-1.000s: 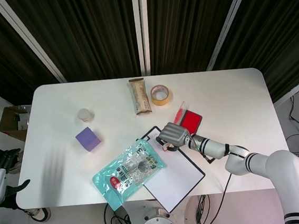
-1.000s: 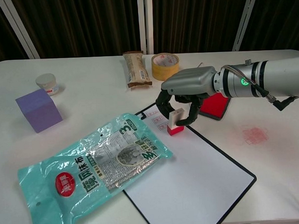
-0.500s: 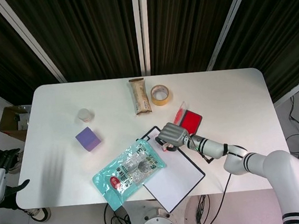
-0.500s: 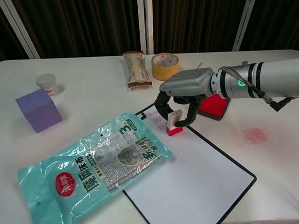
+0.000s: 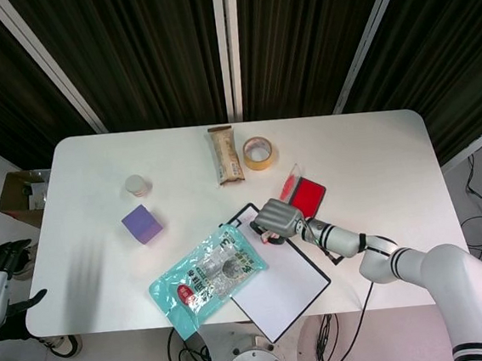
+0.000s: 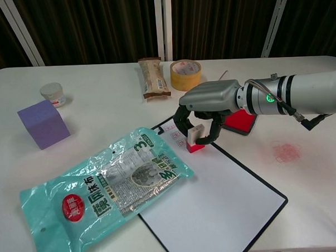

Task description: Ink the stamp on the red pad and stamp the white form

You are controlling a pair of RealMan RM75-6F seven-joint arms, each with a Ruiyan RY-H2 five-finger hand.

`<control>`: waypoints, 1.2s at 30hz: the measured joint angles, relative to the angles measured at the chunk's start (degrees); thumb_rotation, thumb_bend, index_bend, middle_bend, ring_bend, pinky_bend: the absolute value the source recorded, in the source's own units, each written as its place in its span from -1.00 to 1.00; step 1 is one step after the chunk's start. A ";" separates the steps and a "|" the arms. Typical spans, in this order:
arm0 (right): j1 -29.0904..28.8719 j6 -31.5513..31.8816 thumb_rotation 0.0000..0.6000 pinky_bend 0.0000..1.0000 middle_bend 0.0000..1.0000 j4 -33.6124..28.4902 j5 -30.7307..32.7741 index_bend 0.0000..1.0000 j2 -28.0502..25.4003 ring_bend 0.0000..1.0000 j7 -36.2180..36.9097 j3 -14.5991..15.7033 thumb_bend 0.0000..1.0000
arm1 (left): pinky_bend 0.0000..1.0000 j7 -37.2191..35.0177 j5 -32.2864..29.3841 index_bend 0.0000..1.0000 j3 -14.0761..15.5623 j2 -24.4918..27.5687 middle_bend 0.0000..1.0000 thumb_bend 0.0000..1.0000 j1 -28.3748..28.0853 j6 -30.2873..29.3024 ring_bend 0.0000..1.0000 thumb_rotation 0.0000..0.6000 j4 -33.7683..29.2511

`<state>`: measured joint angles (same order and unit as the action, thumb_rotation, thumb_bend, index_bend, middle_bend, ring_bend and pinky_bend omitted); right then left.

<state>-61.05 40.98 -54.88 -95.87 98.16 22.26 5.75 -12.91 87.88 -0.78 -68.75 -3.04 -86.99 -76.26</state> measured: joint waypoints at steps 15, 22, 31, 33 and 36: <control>0.17 0.02 1.00 1.00 0.74 0.82 -0.23 1.00 0.55 0.76 -0.03 0.59 -0.14 | -0.51 -0.43 -0.07 -0.68 0.00 -0.23 -0.67 -1.00 0.15 -0.11 -0.73 1.00 0.45; 0.16 1.04 1.00 1.00 0.74 0.55 -0.16 1.00 0.29 0.76 0.32 0.10 -0.14 | -0.51 -0.49 -0.12 -0.68 -0.01 -0.23 -0.67 -1.00 0.24 -0.16 -0.73 1.00 0.48; 0.58 5.23 1.00 1.00 0.74 -5.28 0.04 1.00 -3.80 0.76 -0.25 -1.76 -0.14 | -0.51 -0.19 0.09 -0.68 0.04 -0.09 -0.67 -1.00 0.23 -0.25 -0.73 1.00 0.08; 0.82 6.21 1.00 1.00 0.74 -7.79 0.20 1.00 -5.53 0.76 -0.80 -2.25 -0.14 | -0.51 -0.01 0.19 -0.68 0.06 -0.12 -0.67 -1.00 0.20 -0.26 -0.73 1.00 -0.08; 1.35 7.41 1.00 1.00 0.74 -11.73 0.62 1.00 -8.38 0.76 -1.93 -2.88 -0.13 | -0.51 0.41 0.41 -0.68 0.09 -0.13 -0.67 -1.00 0.15 -0.37 -0.73 1.00 -0.45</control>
<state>-59.69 48.38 -66.61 -95.25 89.78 20.33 2.87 -12.50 88.28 -0.69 -68.89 -2.88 -87.36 -76.72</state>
